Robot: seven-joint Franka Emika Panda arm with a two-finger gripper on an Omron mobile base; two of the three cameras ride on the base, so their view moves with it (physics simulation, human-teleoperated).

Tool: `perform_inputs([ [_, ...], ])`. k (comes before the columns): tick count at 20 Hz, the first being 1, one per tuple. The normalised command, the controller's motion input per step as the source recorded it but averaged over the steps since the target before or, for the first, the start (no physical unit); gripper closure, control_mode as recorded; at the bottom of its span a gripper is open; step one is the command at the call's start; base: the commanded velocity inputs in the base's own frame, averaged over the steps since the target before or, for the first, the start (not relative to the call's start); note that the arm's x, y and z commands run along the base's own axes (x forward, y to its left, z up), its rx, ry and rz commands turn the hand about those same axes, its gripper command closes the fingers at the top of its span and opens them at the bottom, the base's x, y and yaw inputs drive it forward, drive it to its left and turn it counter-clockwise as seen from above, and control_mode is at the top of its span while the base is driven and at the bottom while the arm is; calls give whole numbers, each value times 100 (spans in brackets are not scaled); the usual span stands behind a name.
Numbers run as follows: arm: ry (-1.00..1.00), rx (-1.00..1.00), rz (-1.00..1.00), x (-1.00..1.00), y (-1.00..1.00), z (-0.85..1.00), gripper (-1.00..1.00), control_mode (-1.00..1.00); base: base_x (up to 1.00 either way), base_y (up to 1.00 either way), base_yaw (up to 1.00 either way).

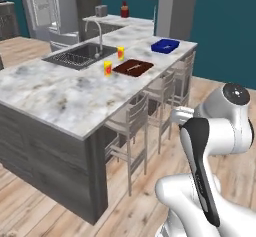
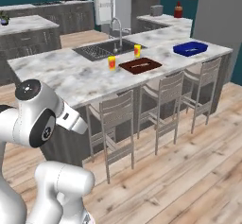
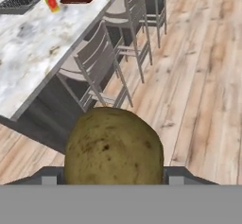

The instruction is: Gather the potato and avocado from the fridge and place them on a tray on the dining counter. Then gather the fishs from the fridge and place them on the other tray.

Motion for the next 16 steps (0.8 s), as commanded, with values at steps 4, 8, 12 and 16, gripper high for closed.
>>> perform_inputs([
  [4, 0, 0, 0, 0, 0, 0, 100, 100, 23, -80, 31],
  [8, 0, 0, 0, 0, 0, 0, 100, 100, 21, -81, 32],
  [12, 0, 0, 0, 0, 0, 0, 100, 100, 18, -87, 32],
  [16, 0, 0, 0, 0, 0, 0, 100, 100, 16, -93, 31],
])
